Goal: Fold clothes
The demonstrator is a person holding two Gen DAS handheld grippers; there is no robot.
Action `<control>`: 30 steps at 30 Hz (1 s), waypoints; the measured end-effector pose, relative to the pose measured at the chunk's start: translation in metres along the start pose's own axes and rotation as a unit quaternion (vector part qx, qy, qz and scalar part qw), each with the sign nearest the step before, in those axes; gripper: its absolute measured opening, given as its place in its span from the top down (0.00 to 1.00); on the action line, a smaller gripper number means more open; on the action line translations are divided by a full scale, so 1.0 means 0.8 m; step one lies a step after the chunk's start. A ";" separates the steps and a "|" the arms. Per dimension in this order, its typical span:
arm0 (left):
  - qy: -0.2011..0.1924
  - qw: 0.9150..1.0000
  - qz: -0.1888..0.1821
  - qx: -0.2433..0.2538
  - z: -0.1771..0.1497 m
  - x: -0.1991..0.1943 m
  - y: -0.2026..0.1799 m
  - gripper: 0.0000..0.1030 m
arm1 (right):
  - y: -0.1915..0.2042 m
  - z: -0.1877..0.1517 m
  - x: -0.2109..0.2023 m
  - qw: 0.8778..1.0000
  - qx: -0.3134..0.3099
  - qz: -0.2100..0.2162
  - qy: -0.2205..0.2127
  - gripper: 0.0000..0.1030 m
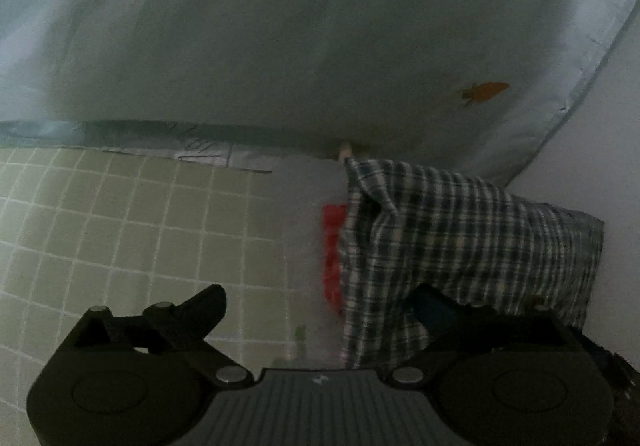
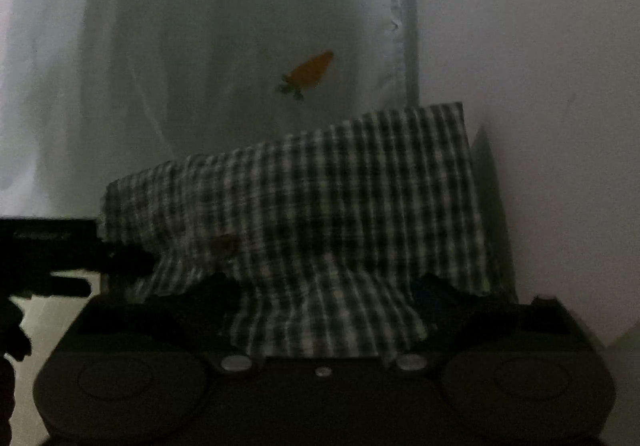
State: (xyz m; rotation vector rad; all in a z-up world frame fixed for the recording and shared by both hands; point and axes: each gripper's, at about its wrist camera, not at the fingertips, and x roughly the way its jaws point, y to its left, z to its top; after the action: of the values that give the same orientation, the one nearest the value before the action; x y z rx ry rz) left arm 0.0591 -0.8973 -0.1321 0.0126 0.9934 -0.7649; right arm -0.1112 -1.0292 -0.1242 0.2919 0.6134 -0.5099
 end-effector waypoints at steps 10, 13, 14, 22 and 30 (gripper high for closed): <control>-0.116 0.983 -0.023 0.143 -0.032 -0.129 -0.027 0.00 | 0.040 -0.006 -0.113 0.995 0.015 -0.052 -0.083 0.00; -0.157 0.975 -0.024 0.157 -0.052 -0.189 -0.024 0.00 | 0.053 -0.016 -0.166 0.992 0.035 -0.058 -0.103 0.00; -0.167 0.973 -0.028 0.155 -0.061 -0.208 -0.022 0.00 | 0.059 -0.020 -0.183 0.991 0.041 -0.061 -0.108 0.00; -0.193 0.971 -0.048 0.130 -0.134 -0.343 0.019 0.00 | 0.118 -0.078 -0.304 0.989 0.045 -0.084 -0.112 0.00; -0.182 0.964 -0.056 0.187 -0.197 -0.403 0.042 0.00 | 0.163 -0.136 -0.362 0.989 0.061 -0.108 -0.081 0.00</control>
State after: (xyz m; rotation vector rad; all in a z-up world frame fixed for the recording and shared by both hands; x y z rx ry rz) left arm -0.1392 -0.6332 0.0115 0.1407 0.4941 -1.0092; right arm -0.2957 -0.7695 -0.0180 0.2977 0.4581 -0.7739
